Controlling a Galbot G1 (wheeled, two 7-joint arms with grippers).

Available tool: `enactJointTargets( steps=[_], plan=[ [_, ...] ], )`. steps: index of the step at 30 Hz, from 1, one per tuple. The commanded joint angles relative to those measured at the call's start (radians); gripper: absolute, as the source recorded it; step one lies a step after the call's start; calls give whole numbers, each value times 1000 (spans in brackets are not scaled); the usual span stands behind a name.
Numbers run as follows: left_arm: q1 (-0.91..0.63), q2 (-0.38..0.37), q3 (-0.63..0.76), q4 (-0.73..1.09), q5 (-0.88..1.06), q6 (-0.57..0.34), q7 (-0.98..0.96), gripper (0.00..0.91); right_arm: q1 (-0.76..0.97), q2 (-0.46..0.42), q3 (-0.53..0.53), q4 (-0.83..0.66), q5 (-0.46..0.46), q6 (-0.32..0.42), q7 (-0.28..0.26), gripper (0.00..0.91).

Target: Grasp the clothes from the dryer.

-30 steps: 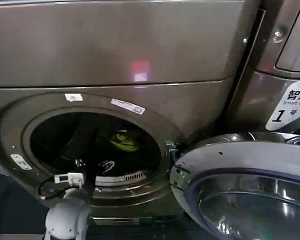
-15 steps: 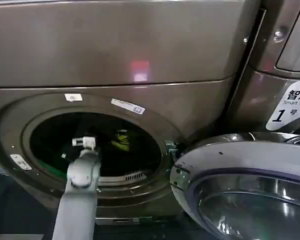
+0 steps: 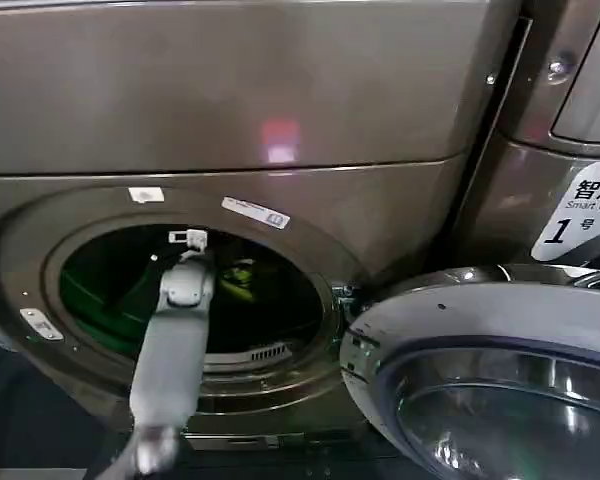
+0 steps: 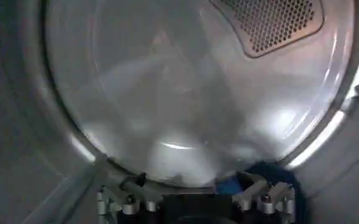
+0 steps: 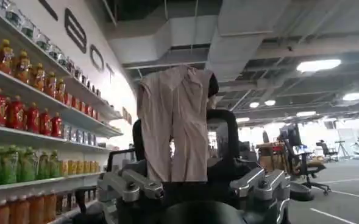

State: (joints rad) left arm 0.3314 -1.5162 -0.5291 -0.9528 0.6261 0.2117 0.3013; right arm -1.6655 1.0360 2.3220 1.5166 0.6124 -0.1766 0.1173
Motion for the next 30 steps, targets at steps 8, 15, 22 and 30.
enactJointTargets(
  steps=[8,15,22,30],
  plan=[
    [-94,8,40,25,995,-493,884,907,-11,-5,-5,2,-1,3,-1,907],
    [-154,26,51,56,940,-536,1011,907,-1,0,-20,-12,-4,16,-2,907],
    [-176,34,58,86,915,-517,1043,907,17,-1,-33,-22,-8,25,-3,907],
    [-189,50,73,106,828,-500,972,907,15,1,-37,-25,-18,35,-6,907]
  ],
)
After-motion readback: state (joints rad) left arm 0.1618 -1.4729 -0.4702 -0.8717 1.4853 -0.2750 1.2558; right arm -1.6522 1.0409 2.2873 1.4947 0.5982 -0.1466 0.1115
